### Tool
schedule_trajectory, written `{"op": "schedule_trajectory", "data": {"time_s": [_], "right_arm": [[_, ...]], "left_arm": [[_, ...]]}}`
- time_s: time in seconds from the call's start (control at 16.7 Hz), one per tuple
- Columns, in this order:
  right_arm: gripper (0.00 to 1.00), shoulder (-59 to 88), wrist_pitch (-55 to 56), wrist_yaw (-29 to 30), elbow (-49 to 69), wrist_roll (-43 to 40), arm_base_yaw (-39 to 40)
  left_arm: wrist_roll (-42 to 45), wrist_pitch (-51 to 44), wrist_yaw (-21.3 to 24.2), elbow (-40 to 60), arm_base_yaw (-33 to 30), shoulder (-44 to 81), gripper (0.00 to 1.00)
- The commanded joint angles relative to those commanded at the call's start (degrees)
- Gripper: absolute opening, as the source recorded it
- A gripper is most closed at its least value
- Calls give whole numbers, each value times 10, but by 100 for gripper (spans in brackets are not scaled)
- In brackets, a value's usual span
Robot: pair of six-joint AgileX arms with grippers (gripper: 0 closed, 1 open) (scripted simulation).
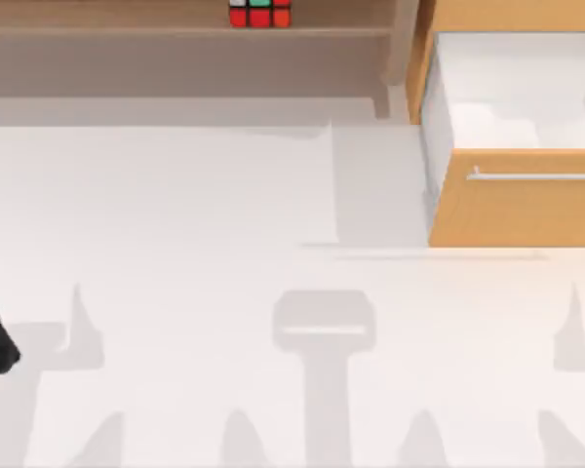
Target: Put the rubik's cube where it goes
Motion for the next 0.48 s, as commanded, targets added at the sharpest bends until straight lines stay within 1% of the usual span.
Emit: {"op": "schedule_trajectory", "data": {"time_s": [0.24,0.48], "right_arm": [[100,17,8,9,17,0,7],[100,125,52,60,112,3,48]], "left_arm": [[0,0,0,0,0,0,100],[0,0,0,0,0,0,100]]}}
